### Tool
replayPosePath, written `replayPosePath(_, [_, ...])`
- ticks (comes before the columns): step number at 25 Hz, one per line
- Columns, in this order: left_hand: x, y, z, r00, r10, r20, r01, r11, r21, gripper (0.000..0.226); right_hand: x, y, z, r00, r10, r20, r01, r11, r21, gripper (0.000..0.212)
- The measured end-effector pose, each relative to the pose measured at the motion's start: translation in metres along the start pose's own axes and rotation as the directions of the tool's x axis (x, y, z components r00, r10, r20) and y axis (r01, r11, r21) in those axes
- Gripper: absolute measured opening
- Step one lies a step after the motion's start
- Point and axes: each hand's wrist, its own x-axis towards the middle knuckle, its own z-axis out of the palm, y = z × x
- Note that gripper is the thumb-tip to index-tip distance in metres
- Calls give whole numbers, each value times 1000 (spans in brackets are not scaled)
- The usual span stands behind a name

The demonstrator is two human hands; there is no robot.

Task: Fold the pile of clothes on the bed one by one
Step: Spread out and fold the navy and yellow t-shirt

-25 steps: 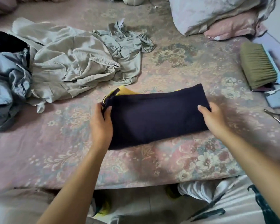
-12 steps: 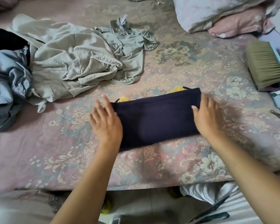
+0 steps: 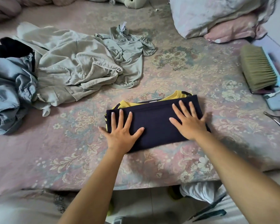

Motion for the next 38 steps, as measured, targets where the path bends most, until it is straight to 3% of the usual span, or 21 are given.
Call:
replayPosePath(3, [1,-16,-9,991,-115,62,118,992,-54,82,-5,26,-15,993,116,25,-114,992,-58,64])
replayPosePath(5, [-4,-15,-13,987,-161,11,158,952,-262,87,-13,10,-14,989,41,-145,-56,993,-100,67])
replayPosePath(8, [-11,-9,-27,945,-310,-99,157,700,-696,87,-42,-49,16,914,-254,-318,239,967,-87,71])
replayPosePath(10, [-8,-18,-37,912,-409,24,254,519,-816,77,-58,-69,45,903,-336,-267,302,940,-160,70])
replayPosePath(12, [-3,-30,-47,898,-369,240,370,337,-866,57,-61,-67,57,907,-344,-243,300,933,-200,71])
replayPosePath(14, [-2,-36,-54,885,-232,404,457,273,-846,35,-61,-64,56,919,-333,-212,295,936,-190,75])
replayPosePath(17, [-5,-19,-78,871,-98,481,490,121,-863,16,-62,-64,44,910,-385,-155,358,917,-176,84])
replayPosePath(19, [5,6,-97,892,-117,438,449,96,-889,6,-63,-53,24,919,-388,-76,395,905,157,77])
replayPosePath(20, [10,23,-109,912,-119,392,405,112,-907,3,-63,-44,11,938,-341,-65,335,837,432,72])
replayPosePath(22, [24,66,-121,962,-77,261,271,195,-943,7,-59,-17,-17,984,-81,-160,179,481,858,56])
replayPosePath(24, [25,119,-115,981,15,192,178,314,-933,27,-53,13,-44,978,184,-97,79,101,992,46])
replayPosePath(25, [23,147,-104,972,78,222,187,314,-931,46,-50,26,-56,976,216,4,6,-45,999,48])
replayPosePath(26, [20,172,-88,943,145,299,247,299,-922,62,-44,39,-63,971,215,103,-83,-101,991,51])
replayPosePath(28, [18,202,-50,905,183,385,306,352,-885,75,-36,51,-71,951,197,239,-250,35,968,57])
replayPosePath(30, [4,205,-38,932,242,268,138,449,-883,68,-24,49,-60,944,232,234,-286,225,931,54])
replayPosePath(32, [-7,190,-42,952,303,-43,-221,582,-783,55,-15,36,-53,954,292,62,-159,322,933,36])
replayPosePath(33, [-7,180,-40,918,307,-252,-396,655,-643,52,-13,32,-53,950,311,-38,-85,372,925,30])
replayPosePath(34, [-6,169,-38,836,344,-428,-527,720,-451,52,-11,33,-53,940,319,-118,-32,430,902,29])
replayPosePath(35, [0,159,-28,755,419,-504,-585,778,-229,53,-12,35,-53,932,319,-174,-5,492,870,30])
replayPosePath(36, [6,152,-14,741,485,-465,-571,819,-55,56,-11,42,-47,927,311,-208,-5,567,824,30])
replayPosePath(38, [5,149,9,799,548,-249,-546,834,82,60,-14,52,-28,924,294,-244,-38,706,707,20])
